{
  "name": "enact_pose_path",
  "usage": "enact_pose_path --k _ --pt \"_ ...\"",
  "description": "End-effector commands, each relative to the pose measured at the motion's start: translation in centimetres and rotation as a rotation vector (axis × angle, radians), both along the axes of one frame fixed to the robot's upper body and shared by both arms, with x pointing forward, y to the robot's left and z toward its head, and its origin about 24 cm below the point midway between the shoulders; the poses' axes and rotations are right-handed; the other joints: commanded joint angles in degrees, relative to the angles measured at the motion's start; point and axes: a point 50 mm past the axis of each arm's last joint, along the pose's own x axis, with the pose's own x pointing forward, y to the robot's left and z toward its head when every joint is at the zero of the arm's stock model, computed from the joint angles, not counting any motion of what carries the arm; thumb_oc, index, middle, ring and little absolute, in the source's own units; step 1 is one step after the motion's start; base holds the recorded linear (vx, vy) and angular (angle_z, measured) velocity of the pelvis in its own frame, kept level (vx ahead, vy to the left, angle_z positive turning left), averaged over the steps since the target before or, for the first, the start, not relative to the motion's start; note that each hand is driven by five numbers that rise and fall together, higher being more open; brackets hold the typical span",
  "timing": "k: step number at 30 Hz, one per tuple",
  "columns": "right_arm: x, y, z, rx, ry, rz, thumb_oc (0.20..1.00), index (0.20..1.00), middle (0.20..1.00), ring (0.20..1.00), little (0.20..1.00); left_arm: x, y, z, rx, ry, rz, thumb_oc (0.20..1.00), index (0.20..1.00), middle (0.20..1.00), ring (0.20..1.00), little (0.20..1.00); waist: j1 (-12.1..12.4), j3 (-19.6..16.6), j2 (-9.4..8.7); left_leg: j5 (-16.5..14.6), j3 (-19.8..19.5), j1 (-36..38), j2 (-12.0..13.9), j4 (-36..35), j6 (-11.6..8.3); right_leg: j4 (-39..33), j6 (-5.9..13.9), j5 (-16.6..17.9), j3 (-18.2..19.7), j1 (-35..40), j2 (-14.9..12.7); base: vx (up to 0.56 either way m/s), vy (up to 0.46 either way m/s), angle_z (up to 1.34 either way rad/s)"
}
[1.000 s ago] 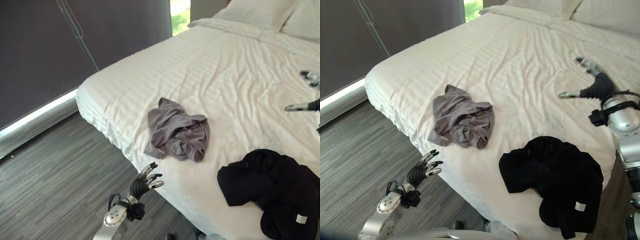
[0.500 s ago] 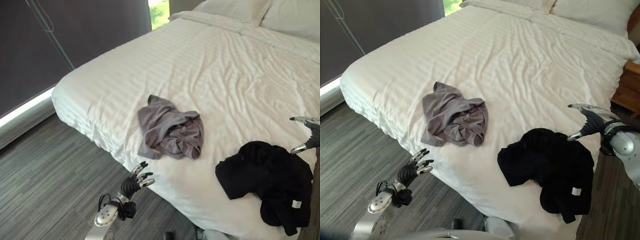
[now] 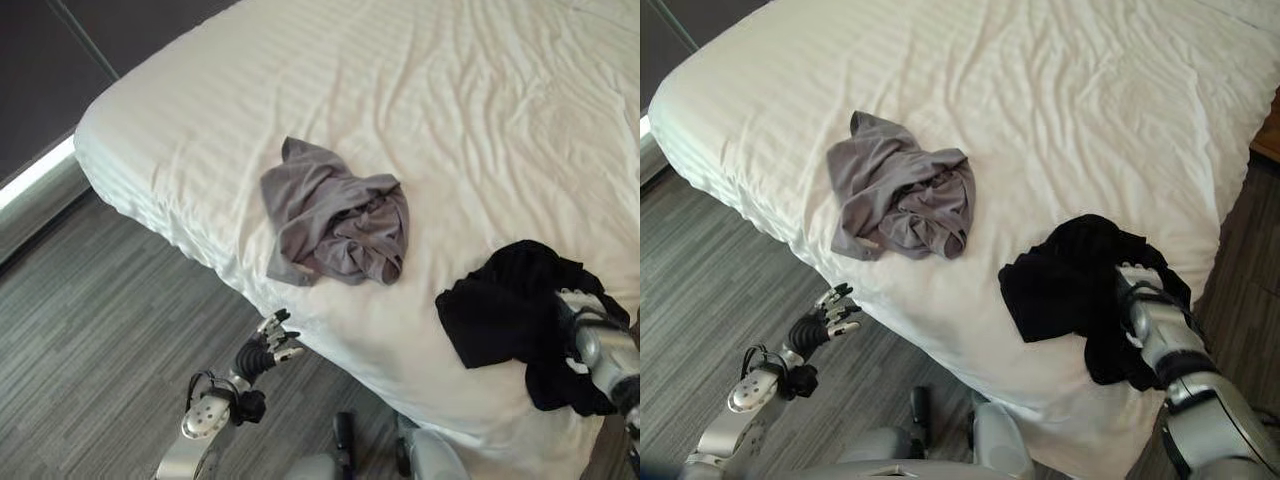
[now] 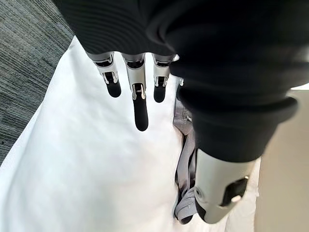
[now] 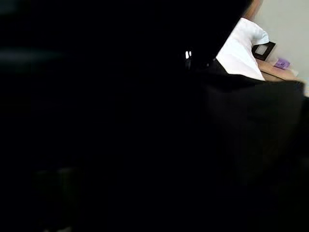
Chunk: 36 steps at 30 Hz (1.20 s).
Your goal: Pick up bed clothes into laundry basket.
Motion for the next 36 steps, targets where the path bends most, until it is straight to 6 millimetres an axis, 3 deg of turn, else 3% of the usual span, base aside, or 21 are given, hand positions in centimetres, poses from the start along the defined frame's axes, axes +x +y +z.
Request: enact_pose_path --k 1,2,3,4,7,8,9,10,11,13,14,21,23,25,27,28,30,31,32,34,36 --pt "-5.4 6.6 -9.2 0.109 0.332 0.193 1.000 1.000 1.000 1.000 1.000 0.3 0.6 2.3 -0.018 -0.133 0.025 1.000 1.000 1.000 1.000 1.000 1.78 -1.96 3.35 4.40 -9.61 -6.93 -0.62 -0.62 -3.68 1.12 2.61 -1.64 1.62 1.35 -4.72 0.00 0.028 0.40" --pt "-6.2 7.9 -10.2 0.175 0.347 0.204 1.000 1.000 1.000 1.000 1.000 0.1 0.6 2.0 -0.015 -0.124 0.028 1.000 1.000 1.000 1.000 1.000 1.34 -2.25 3.72 4.31 -9.63 -6.70 -0.61 -0.62 -3.68 1.12 2.58 -1.86 1.85 1.59 -4.74 0.05 0.038 0.39" --pt "-6.7 8.9 -10.4 0.300 0.309 0.180 0.900 0.900 0.900 0.900 0.900 0.0 0.8 2.0 -0.010 -0.127 0.045 1.000 1.000 1.000 1.000 1.000 0.45 -2.50 3.77 4.05 -9.47 -6.03 -0.54 -0.62 -3.64 1.12 2.59 -2.10 2.15 2.12 -4.70 0.06 0.043 0.45" --pt "-7.3 9.2 -10.5 0.452 0.255 0.091 0.200 0.200 0.200 0.200 0.200 -0.1 0.8 2.0 -0.010 -0.132 0.055 1.000 1.000 1.000 1.000 1.000 -0.10 -2.48 3.79 3.71 -9.43 -5.33 -0.47 -0.62 -3.59 1.12 2.65 -2.48 2.11 2.86 -4.71 0.05 0.035 0.24" --pt "-8.2 10.1 -9.5 0.995 0.027 -0.172 0.200 0.200 0.200 0.200 0.200 -0.3 1.1 2.0 -0.006 -0.137 0.096 1.000 1.000 1.000 1.000 1.000 -1.78 -3.05 3.36 3.28 -8.93 -3.83 -0.27 -0.62 -3.47 1.12 2.81 -2.88 2.45 4.08 -4.91 0.04 0.016 -0.09" --pt "-8.2 10.1 -9.5 0.995 0.027 -0.173 0.200 0.200 0.200 0.200 0.200 -0.3 1.1 2.0 -0.006 -0.137 0.095 1.000 1.000 1.000 1.000 1.000 -1.71 -3.18 3.33 3.40 -8.89 -4.02 -0.29 -0.62 -3.48 1.12 2.81 -2.76 2.51 3.88 -4.93 0.05 0.012 -0.15" --pt "-8.7 10.1 -8.7 1.277 -0.108 -0.292 0.200 0.200 0.200 0.200 0.200 -0.4 1.3 1.8 -0.008 -0.134 0.116 1.000 1.000 1.000 1.000 1.000 -2.74 -3.51 3.01 3.02 -8.56 -3.01 -0.21 -0.62 -3.39 1.12 2.90 -2.95 2.82 4.57 -4.93 0.03 0.008 -0.25" --pt "-8.8 10.1 -8.7 1.277 -0.108 -0.293 0.200 0.200 0.200 0.200 0.200 -0.4 1.3 1.8 -0.008 -0.134 0.115 1.000 1.000 1.000 1.000 1.000 -2.67 -3.51 3.02 3.00 -8.53 -2.98 -0.21 -0.62 -3.39 1.12 2.90 -2.96 2.85 4.59 -4.92 0.08 0.030 -0.21" --pt "-9.3 10.1 -8.1 1.547 -0.249 -0.418 0.200 0.200 0.200 0.200 0.200 -0.5 1.0 1.9 -0.028 -0.139 0.124 1.000 1.000 1.000 1.000 1.000 -3.48 -3.71 3.04 2.57 -8.16 -1.90 -0.03 -0.62 -3.37 1.12 2.98 -3.31 2.89 5.49 -4.93 0.03 0.022 -0.32" --pt "-9.4 10.2 -7.4 1.680 -0.324 -0.451 0.200 0.200 0.200 0.200 0.200 -0.6 1.0 1.8 -0.027 -0.137 0.127 1.000 1.000 1.000 1.000 1.000 -3.83 -4.09 2.93 2.50 -7.80 -1.69 -0.03 -0.62 -3.40 1.12 3.03 -3.24 3.07 5.50 -4.96 0.05 0.024 -0.21" --pt "-9.9 10.4 -6.7 1.937 -0.449 -0.535 0.200 0.200 0.200 0.200 0.200 -0.6 1.0 1.7 -0.030 -0.129 0.132 1.000 1.000 1.000 1.000 1.000 -4.33 -4.48 2.67 2.25 -7.38 -0.91 0.08 -0.62 -3.47 1.12 3.14 -3.35 3.11 6.10 -4.91 0.05 0.016 -0.09" --pt "-9.8 10.9 -4.1 2.421 -0.712 -0.593 0.200 0.200 0.200 0.200 0.200 -1.0 1.0 1.3 -0.045 -0.097 0.152 1.000 1.000 1.000 1.000 1.000 -4.85 -6.16 1.92 1.32 -6.49 1.26 0.32 -0.62 -3.48 1.12 3.39 -3.94 3.47 7.79 -4.96 0.05 0.006 -0.12" --pt "-8.8 10.7 -1.6 2.504 -0.825 -0.513 0.200 0.200 0.200 0.200 0.200 -0.9 1.2 1.2 -0.032 -0.091 0.170 1.000 1.000 1.000 1.000 1.000 -4.76 -6.85 1.64 0.95 -6.14 1.94 0.49 -0.62 -3.47 1.12 3.44 -4.05 3.68 8.32 -4.95 0.05 -0.005 -0.14" --pt "-8.8 10.7 -1.6 2.504 -0.826 -0.513 0.200 0.200 0.200 0.200 0.200 -0.9 1.2 1.2 -0.032 -0.091 0.170 1.000 1.000 1.000 1.000 1.000 -4.73 -6.81 1.64 0.94 -6.12 1.98 0.49 -0.62 -3.47 1.12 3.44 -4.06 3.71 8.35 -4.95 0.02 -0.003 -0.19" --pt "-6.3 9.7 5.0 2.561 -1.063 -0.184 0.200 0.200 0.200 0.200 0.200 -0.6 1.3 1.2 -0.017 -0.090 0.185 1.000 1.000 1.000 1.000 1.000 -4.07 -7.61 1.46 0.59 -5.88 2.63 0.66 -0.62 -3.45 1.12 3.53 -4.15 3.83 8.85 -4.88 0.03 -0.012 -0.10" --pt "-6.3 9.7 5.0 2.561 -1.064 -0.183 0.200 0.200 0.200 0.200 0.200 -0.6 1.3 1.2 -0.017 -0.091 0.184 1.000 1.000 1.000 1.000 1.000 -4.04 -7.51 1.47 0.56 -5.86 2.68 0.66 -0.62 -3.45 1.12 3.53 -4.16 3.84 8.90 -4.87 0.00 0.000 0.00" --pt "-5.0 9.4 7.8 2.529 -1.144 -0.073 0.200 0.200 0.200 0.200 0.200 -0.4 1.3 1.3 -0.010 -0.097 0.190 1.000 1.000 1.000 1.000 1.000 -3.55 -7.86 1.40 0.44 -5.69 2.91 0.75 -0.62 -3.46 1.12 3.57 -4.24 3.78 9.16 -4.86 0.01 -0.006 -0.12" --pt "-4.6 9.0 11.4 2.441 -1.213 0.102 0.200 0.200 0.200 0.200 0.200 -0.2 1.3 1.3 0.004 -0.096 0.192 1.000 1.000 1.000 1.000 1.000 -3.17 -8.10 1.29 0.32 -5.63 3.10 0.85 -0.62 -3.48 1.12 3.56 -4.35 3.81 9.47 -4.82 0.01 -0.010 -0.11" --pt "-4.6 8.7 12.7 2.373 -1.254 0.152 0.200 0.200 0.200 0.200 0.200 -0.2 1.3 1.4 0.005 -0.097 0.190 1.000 1.000 1.000 1.000 1.000 -3.04 -8.34 1.27 0.28 -5.68 3.25 0.89 -0.62 -3.51 1.12 3.53 -4.48 3.71 9.71 -4.76 0.00 0.000 0.00" --pt "-4.5 8.6 13.7 2.334 -1.287 0.183 0.200 0.200 0.200 0.200 0.200 -0.1 1.3 1.3 0.006 -0.095 0.192 1.000 1.000 1.000 1.000 1.000 -2.87 -8.52 1.22 0.22 -5.74 3.43 0.94 -0.62 -3.50 1.12 3.47 -4.57 3.61 10.01 -4.77 0.01 -0.002 0.03" --pt "-4.6 7.8 15.5 2.141 -1.351 0.235 0.200 0.200 0.200 0.200 0.200 0.1 1.4 1.4 0.016 -0.100 0.199 1.000 1.000 1.000 1.000 1.000 -2.75 -8.97 1.00 0.06 -5.88 3.84 0.99 -0.62 -3.53 1.12 3.34 -4.86 3.37 10.68 -4.68 0.00 0.000 0.00"
